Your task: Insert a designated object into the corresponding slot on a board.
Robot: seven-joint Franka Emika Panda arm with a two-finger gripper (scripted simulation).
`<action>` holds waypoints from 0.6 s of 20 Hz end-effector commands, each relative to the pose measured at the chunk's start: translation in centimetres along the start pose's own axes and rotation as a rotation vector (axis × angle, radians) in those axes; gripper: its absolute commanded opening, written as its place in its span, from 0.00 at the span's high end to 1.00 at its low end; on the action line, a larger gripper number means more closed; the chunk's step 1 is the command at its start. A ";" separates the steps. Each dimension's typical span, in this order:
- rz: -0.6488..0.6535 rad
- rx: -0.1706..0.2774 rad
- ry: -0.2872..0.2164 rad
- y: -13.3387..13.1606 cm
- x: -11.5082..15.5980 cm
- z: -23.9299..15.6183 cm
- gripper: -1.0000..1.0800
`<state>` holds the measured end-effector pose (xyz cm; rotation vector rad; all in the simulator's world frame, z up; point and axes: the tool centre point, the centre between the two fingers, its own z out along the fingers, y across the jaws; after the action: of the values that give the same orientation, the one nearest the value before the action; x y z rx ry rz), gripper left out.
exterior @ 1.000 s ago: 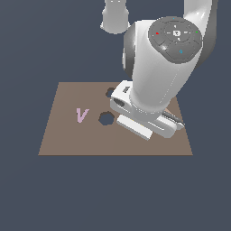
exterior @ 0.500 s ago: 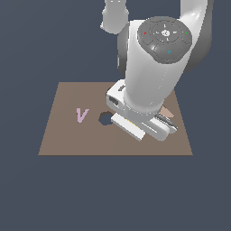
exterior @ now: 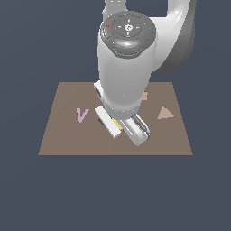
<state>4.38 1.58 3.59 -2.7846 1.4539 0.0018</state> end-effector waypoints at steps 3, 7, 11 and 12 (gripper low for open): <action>0.155 0.000 0.000 1.8 1.4 -0.2 1.00; 0.254 0.000 -0.001 3.1 2.1 -0.4 1.00; 0.319 0.000 -0.001 4.1 2.5 -0.4 1.00; 0.330 -0.001 -0.001 4.2 2.5 -0.4 1.00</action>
<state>2.53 -2.69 3.99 -2.5289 1.8646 0.0038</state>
